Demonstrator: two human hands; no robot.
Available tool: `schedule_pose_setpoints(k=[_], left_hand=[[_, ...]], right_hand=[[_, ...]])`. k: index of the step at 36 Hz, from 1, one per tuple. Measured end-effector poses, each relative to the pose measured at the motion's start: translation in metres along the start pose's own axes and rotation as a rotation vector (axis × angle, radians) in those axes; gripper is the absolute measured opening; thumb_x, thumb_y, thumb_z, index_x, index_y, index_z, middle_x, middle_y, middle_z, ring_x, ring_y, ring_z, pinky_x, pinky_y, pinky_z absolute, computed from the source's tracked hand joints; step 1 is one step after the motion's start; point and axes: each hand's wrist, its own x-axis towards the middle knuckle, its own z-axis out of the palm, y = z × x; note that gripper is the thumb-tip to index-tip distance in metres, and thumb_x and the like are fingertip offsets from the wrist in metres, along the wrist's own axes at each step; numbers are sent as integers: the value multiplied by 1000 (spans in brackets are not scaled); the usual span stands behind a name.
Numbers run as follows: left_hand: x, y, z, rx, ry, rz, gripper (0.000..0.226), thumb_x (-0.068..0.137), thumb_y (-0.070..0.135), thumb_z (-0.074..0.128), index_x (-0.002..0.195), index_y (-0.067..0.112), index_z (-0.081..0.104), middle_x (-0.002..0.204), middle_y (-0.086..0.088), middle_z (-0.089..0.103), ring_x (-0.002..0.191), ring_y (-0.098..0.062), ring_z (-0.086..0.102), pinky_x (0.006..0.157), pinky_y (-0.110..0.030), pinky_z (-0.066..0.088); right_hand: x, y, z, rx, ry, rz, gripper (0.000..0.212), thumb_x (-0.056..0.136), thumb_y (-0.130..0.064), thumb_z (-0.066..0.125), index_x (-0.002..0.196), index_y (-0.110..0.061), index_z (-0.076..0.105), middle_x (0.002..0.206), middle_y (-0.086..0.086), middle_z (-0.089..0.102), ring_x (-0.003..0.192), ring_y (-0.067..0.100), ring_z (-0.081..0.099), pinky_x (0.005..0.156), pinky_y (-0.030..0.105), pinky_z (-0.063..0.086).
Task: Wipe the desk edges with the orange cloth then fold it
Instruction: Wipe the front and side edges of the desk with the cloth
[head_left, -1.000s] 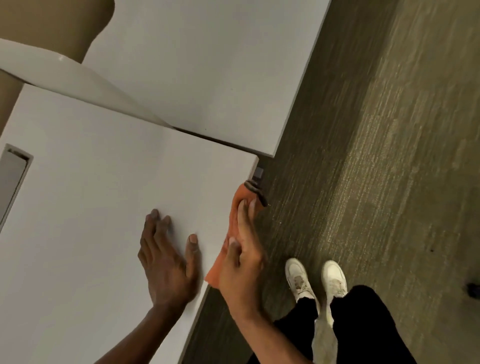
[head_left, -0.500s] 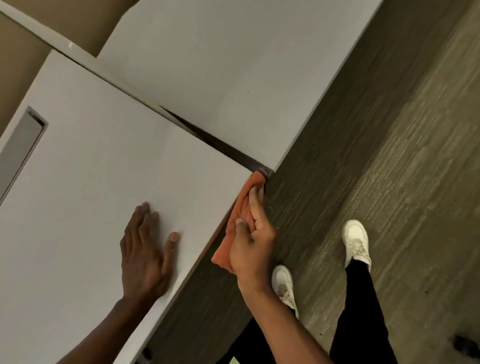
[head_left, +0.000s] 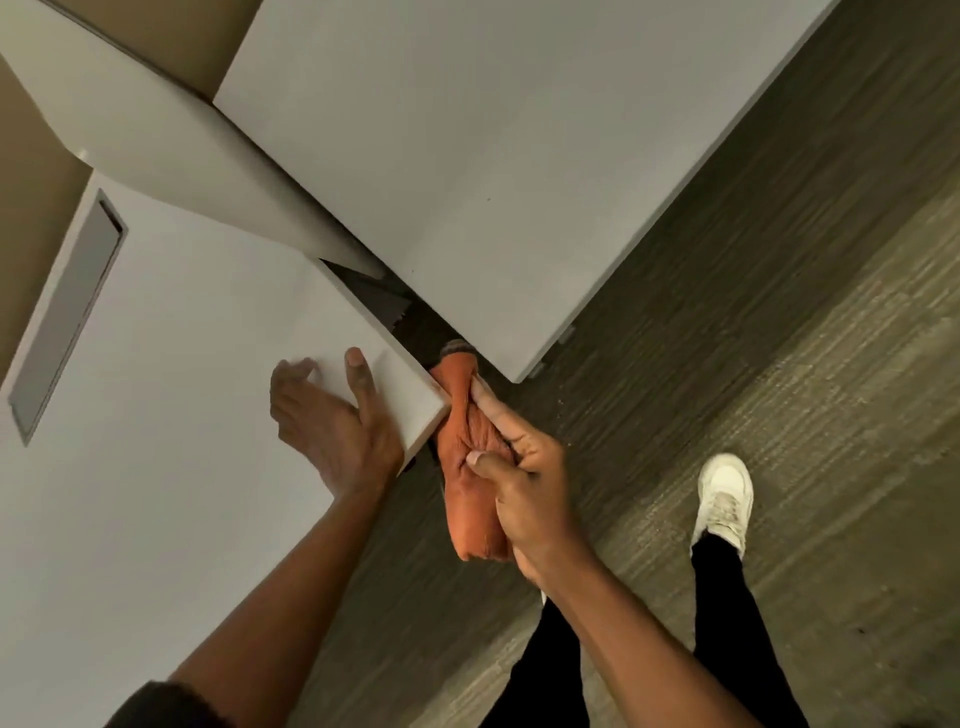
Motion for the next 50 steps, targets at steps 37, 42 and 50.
schedule_pose_setpoints(k=[37, 42, 50], left_hand=[[-2, -1, 0, 52, -55, -21, 71, 102, 67, 47, 153, 18, 39, 167, -8, 39, 154, -29, 40, 129, -55, 29], [-2, 3, -4, 40, -50, -32, 75, 101, 69, 44, 154, 15, 41, 168, -7, 39, 155, -29, 39, 130, -51, 27], [-4, -2, -2, 41, -62, -19, 68, 104, 63, 49, 154, 18, 40, 169, -6, 37, 157, -27, 36, 131, -51, 26]], right_hand=[[-3, -44, -28, -561, -312, 94, 83, 98, 8, 47, 145, -60, 37, 160, -22, 45, 143, 0, 49, 119, 21, 40], [-4, -43, 2, -518, -45, 160, 70, 101, 3, 52, 154, -43, 44, 160, -13, 48, 140, 8, 52, 113, 23, 42], [35, -67, -15, -206, 98, 152, 65, 93, 10, 57, 140, -34, 65, 148, -13, 63, 135, 9, 60, 116, 47, 49]])
